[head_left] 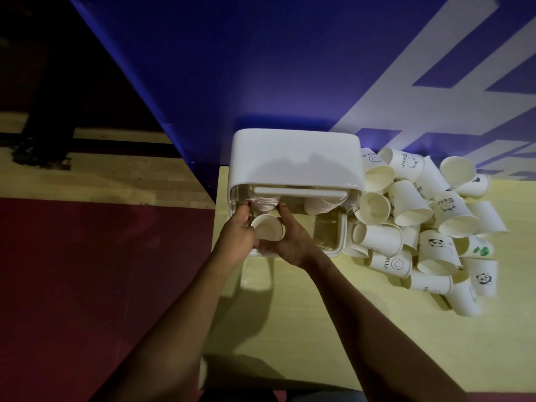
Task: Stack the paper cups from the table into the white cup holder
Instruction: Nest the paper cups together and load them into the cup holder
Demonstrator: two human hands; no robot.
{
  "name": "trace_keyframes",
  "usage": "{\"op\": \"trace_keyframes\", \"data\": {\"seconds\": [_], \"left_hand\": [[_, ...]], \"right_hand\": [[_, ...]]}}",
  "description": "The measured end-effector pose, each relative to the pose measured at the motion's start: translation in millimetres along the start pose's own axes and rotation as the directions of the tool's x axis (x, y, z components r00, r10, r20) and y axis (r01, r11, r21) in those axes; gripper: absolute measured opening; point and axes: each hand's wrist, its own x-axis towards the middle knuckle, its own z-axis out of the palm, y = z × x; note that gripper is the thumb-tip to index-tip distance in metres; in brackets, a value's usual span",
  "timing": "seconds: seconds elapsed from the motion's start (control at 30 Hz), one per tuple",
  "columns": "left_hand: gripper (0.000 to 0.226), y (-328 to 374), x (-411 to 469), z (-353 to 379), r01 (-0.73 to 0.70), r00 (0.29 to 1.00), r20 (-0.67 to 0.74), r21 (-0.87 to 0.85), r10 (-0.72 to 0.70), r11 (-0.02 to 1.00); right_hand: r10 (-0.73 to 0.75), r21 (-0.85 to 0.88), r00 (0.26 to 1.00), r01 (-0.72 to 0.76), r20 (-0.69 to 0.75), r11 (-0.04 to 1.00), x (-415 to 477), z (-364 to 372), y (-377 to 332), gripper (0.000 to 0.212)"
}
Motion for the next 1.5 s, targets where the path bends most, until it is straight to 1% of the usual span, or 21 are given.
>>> {"op": "trace_keyframes", "data": {"seconds": [0.07,0.13,0.27,0.33,0.47,0.53,0.63,0.67,0.73,0.8,0.87,0.9,1.0,1.03,1.1,1.13,1.2,1.27,1.37,1.43,1.5], "left_hand": [[0.077,-0.6,-2.0,1.4,-0.001,1.000,-0.007,-0.038,0.001,0.999],[0.085,0.1,-4.8,2.0,-0.007,1.000,-0.020,-0.074,0.005,0.997],[0.079,-2.2,-3.9,1.8,-0.015,1.000,0.007,-0.067,0.016,0.998],[0.079,-2.6,-3.4,1.4,-0.015,1.000,0.017,-0.052,0.016,0.999],[0.082,-2.4,-3.6,2.6,-0.036,0.999,-0.018,-0.012,0.035,0.999],[0.074,-6.7,-2.9,2.7,-0.029,0.999,-0.031,0.031,0.030,0.999],[0.054,-12.8,-2.6,1.4,-0.020,0.998,-0.065,0.099,0.026,0.995],[0.051,-14.0,-3.4,1.3,-0.016,0.996,-0.080,0.119,0.025,0.993],[0.049,-14.3,-6.6,0.9,-0.002,0.996,-0.086,0.218,0.021,0.976],[0.050,-15.4,-9.8,1.8,-0.007,0.995,-0.091,0.315,0.037,0.949],[0.049,-13.4,-12.7,3.3,-0.021,0.993,-0.101,0.347,0.060,0.938],[0.049,-10.6,-14.8,3.9,-0.024,0.993,-0.103,0.358,0.065,0.933],[0.045,2.6,-28.5,5.2,-0.010,0.985,-0.156,0.384,0.076,0.923],[0.045,6.7,-38.4,7.1,-0.021,0.974,-0.196,0.411,0.111,0.911],[0.045,14.5,-60.7,20.5,-0.118,0.928,-0.265,0.458,0.262,0.881],[0.046,18.0,-71.9,29.1,-0.170,0.907,-0.274,0.459,0.321,0.872],[0.046,31.8,-86.6,59.5,-0.254,0.904,-0.209,0.438,0.372,0.862],[0.044,50.0,-90.8,100.9,-0.353,0.905,-0.069,0.430,0.420,0.831],[0.043,82.5,-90.6,168.9,-0.522,0.836,0.113,0.467,0.537,0.714],[0.045,102.5,-84.6,218.9,-0.585,0.795,0.191,0.491,0.576,0.645],[0.051,116.7,-72.1,265.6,-0.634,0.758,0.275,0.528,0.592,0.565]], "right_hand": [[0.006,0.005,1.000,-0.006,0.004,1.000,-1.4,-1.7,-2.2,0.107],[0.006,0.003,1.000,-0.006,0.006,1.000,-1.6,-1.7,-3.8,0.111],[0.041,0.009,0.999,-0.041,0.014,0.999,1.9,0.9,-2.2,0.118],[0.056,0.012,0.998,-0.056,0.016,0.998,3.4,1.1,0.1,0.123],[0.061,-0.019,0.998,-0.060,0.030,0.998,2.2,0.1,4.7,0.131],[0.059,-0.072,0.998,-0.057,0.016,0.996,-1.8,-0.4,3.9,0.125],[0.066,-0.175,0.994,-0.080,-0.081,0.981,-13.0,-1.1,4.0,0.104],[0.057,-0.197,0.993,-0.076,-0.100,0.977,-17.0,-1.3,5.6,0.097],[0.003,-0.231,0.996,-0.022,-0.084,0.973,-22.2,-0.1,10.3,0.078],[-0.020,-0.256,0.998,0.003,-0.064,0.967,-23.8,2.6,13.1,0.066],[-0.030,-0.280,0.998,0.011,-0.061,0.960,-23.2,3.2,12.5,0.065],[-0.032,-0.293,0.998,0.013,-0.058,0.956,-24.1,2.7,11.6,0.069],[-0.003,-0.292,0.995,-0.026,-0.098,0.956,-40.0,-3.9,10.4,0.090],[-0.014,-0.281,0.992,-0.021,-0.124,0.960,-51.4,-8.1,11.0,0.090],[-0.051,-0.264,0.980,-0.001,-0.192,0.965,-80.6,-23.6,16.6,0.083],[-0.063,-0.253,0.971,0.002,-0.230,0.967,-95.7,-31.4,21.1,0.077],[-0.054,-0.217,0.944,-0.019,-0.326,0.976,-127.4,-57.3,34.1,0.067],[-0.030,-0.138,0.901,-0.033,-0.432,0.990,-157.6,-90.6,48.1,0.059],[0.028,-0.046,0.825,-0.065,-0.564,0.997,-197.1,-144.0,65.9,0.046],[0.049,-0.008,0.777,-0.070,-0.627,0.998,-220.8,-181.7,81.4,0.042],[0.073,0.027,0.747,-0.074,-0.661,0.997,-239.6,-215.3,98.5,0.038]]}}
